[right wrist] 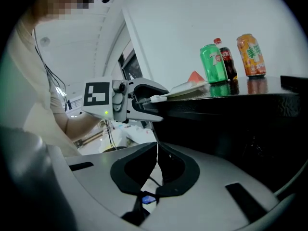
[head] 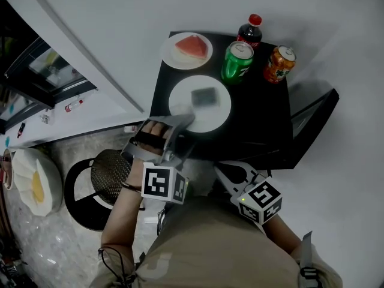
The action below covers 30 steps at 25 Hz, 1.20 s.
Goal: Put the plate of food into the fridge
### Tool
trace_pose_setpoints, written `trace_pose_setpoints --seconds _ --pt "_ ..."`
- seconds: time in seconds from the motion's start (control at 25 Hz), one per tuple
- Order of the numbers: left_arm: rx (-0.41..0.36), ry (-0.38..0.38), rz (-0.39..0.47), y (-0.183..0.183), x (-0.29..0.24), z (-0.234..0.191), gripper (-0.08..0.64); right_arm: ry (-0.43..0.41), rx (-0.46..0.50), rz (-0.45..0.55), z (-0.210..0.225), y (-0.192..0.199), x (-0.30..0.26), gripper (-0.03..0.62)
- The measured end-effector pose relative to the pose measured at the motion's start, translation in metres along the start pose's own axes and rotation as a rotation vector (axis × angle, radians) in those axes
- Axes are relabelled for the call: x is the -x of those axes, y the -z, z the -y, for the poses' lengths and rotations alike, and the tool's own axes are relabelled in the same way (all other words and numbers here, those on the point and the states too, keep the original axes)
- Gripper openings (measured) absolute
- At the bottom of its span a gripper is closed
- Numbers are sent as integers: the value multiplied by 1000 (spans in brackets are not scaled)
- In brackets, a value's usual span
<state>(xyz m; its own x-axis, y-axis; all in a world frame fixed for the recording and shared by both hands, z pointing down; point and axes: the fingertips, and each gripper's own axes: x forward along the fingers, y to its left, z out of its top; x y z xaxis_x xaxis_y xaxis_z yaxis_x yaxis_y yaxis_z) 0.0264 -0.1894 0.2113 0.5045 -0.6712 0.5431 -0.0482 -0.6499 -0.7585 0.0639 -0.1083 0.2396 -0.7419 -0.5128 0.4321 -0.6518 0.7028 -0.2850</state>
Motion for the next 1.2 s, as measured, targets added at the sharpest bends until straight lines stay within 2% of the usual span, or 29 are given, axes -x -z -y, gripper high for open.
trace_pose_setpoints --seconds 0.2,0.64,0.84,1.2 --pt "-13 8 0 0 1 1 272 -1 6 3 -1 -1 -1 21" --pt "-32 22 54 -5 12 5 215 28 -2 12 2 -4 1 21" --pt "6 25 99 -9 20 4 166 33 1 10 2 -4 0 21" --pt "50 34 102 -8 19 3 166 19 5 4 -2 -6 -8 21"
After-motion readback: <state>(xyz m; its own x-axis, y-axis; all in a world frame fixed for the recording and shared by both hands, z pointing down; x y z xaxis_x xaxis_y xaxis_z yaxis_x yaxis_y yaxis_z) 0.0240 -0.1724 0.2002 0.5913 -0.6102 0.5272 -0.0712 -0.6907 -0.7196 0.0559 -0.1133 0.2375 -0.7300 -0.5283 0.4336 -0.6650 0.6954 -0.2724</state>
